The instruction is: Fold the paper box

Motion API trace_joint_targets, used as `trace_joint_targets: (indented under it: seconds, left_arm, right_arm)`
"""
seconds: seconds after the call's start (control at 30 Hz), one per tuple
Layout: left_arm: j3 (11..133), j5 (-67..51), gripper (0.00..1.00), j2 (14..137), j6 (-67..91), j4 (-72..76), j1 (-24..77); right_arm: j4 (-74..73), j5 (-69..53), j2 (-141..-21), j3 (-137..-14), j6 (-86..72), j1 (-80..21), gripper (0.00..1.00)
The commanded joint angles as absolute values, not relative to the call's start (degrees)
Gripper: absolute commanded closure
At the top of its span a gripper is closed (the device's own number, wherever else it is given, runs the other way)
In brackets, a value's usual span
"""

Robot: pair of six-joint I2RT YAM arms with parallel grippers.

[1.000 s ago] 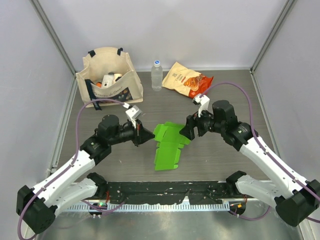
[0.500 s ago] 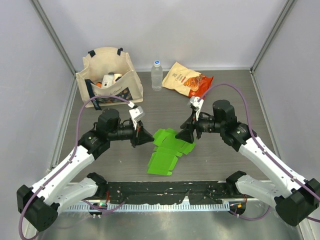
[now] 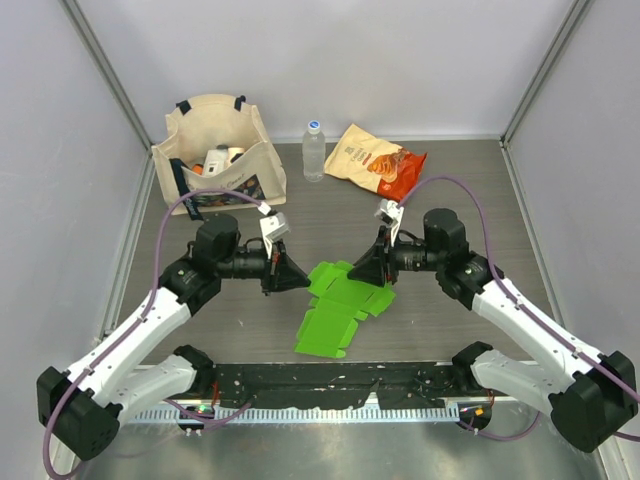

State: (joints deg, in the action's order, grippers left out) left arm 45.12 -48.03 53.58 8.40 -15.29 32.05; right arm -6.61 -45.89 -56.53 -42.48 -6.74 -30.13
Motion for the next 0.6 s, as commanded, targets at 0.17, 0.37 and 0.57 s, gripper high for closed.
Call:
trace_joint_targets:
  seconds: [0.17, 0.37, 0.57]
  left_arm:
    - [46.8, -39.8, 1.0, 53.7, 16.6, -7.6, 31.3]
    - [49.2, -29.8, 0.46, 53.4, 20.0, -9.8, 31.2]
    - [53.8, -30.0, 0.39, 55.1, 23.6, -7.0, 31.4]
  right_arm:
    - [4.1, -42.5, -52.7, -38.0, -11.5, -30.1, 0.99]
    - [-2.3, -31.6, -54.1, -40.1, -13.6, -30.1, 0.99]
    - [-3.1, -31.2, -56.5, -41.0, -15.6, -30.1, 0.99]
